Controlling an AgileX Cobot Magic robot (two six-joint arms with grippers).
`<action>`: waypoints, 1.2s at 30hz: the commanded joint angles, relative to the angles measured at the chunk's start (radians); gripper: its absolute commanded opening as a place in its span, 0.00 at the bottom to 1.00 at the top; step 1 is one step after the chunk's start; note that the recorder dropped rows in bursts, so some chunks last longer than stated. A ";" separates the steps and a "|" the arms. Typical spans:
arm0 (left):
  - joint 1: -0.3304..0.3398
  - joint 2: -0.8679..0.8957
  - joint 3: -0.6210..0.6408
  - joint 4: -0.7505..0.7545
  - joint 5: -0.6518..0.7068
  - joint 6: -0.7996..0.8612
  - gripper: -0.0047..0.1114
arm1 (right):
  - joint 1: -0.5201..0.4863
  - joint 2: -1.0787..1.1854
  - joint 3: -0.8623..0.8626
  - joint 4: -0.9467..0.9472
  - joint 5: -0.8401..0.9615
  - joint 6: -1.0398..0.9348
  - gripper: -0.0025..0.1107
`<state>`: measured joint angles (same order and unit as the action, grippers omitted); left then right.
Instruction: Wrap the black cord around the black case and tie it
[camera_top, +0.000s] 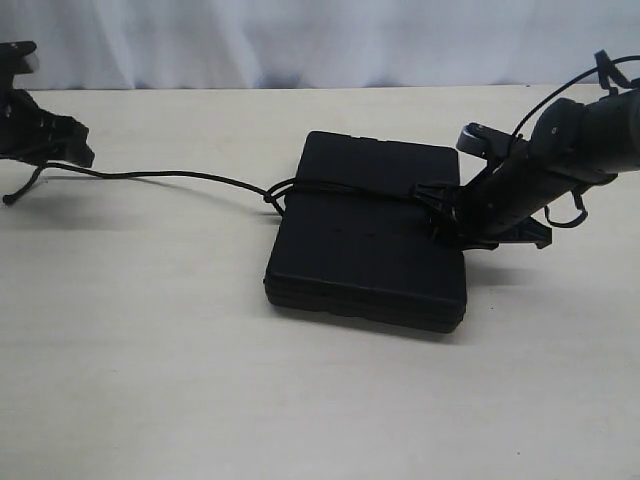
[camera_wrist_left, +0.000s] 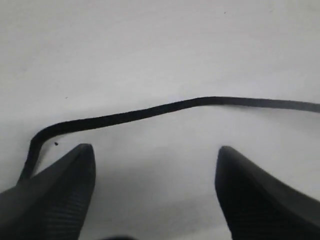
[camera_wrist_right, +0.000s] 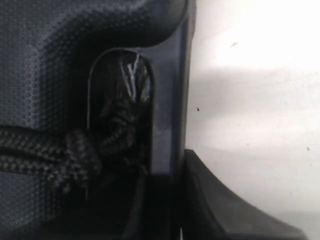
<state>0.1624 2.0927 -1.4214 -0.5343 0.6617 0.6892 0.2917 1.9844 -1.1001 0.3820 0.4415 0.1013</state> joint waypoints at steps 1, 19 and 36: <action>0.002 -0.008 -0.119 0.001 0.164 -0.215 0.58 | -0.012 -0.007 0.001 -0.006 0.002 0.012 0.06; -0.157 -0.237 -0.293 -0.019 0.349 -0.158 0.04 | 0.174 -0.007 -0.036 0.039 -0.185 -0.060 0.06; -0.443 -0.439 -0.293 0.273 0.404 -0.343 0.04 | 0.122 -0.009 -0.232 -0.177 0.283 -0.060 0.61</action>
<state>-0.2569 1.6965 -1.7101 -0.3430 1.0282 0.4229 0.4336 1.9892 -1.2613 0.2947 0.5342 0.0436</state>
